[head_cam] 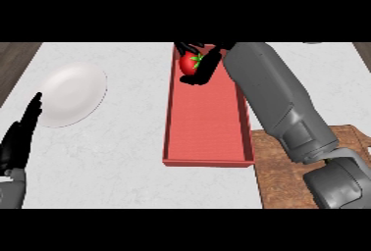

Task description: Pick the tomato from the cutting board and place it in the cardboard box

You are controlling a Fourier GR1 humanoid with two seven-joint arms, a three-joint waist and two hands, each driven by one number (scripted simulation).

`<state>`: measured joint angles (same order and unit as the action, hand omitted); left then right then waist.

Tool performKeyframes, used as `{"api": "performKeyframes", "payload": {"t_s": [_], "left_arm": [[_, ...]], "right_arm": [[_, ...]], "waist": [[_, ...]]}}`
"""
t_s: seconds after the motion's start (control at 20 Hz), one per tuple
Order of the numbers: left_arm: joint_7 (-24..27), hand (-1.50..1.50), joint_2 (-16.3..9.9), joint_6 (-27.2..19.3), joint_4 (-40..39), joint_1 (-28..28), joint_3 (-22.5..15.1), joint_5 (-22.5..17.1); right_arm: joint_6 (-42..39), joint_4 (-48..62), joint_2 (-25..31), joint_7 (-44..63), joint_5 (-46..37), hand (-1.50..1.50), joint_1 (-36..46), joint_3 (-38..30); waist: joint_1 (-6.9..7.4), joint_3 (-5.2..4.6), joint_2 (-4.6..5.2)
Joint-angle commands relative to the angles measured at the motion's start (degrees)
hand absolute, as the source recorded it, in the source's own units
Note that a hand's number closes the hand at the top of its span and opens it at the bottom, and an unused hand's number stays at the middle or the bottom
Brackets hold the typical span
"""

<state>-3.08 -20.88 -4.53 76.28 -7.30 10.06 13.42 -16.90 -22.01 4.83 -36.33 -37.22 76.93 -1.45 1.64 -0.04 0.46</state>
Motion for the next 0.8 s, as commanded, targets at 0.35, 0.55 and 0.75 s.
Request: {"api": "performKeyframes", "payload": {"t_s": [0.35, 0.55, 0.75], "left_arm": [[0.7, 0.0, 1.4, 0.68, 0.28, -0.48, -1.36, 0.61], [0.25, 0.0, 2.64, 0.99, 1.47, 0.13, -2.62, 0.87], [-3.4, 0.0, 1.4, 1.02, -0.47, -6.09, -2.48, 1.96]], "right_arm": [[4.69, 10.72, -4.78, 9.78, 1.8, -1.5, 1.64, 2.05], [5.04, 11.79, -4.81, 8.08, 4.44, -1.5, 0.84, 3.71], [7.49, 10.86, -4.82, 5.49, 8.91, -1.5, 0.58, 3.21]], "waist": [[2.44, -0.01, 0.56], [3.19, 0.01, 0.53], [3.98, 0.03, 0.77]]}}
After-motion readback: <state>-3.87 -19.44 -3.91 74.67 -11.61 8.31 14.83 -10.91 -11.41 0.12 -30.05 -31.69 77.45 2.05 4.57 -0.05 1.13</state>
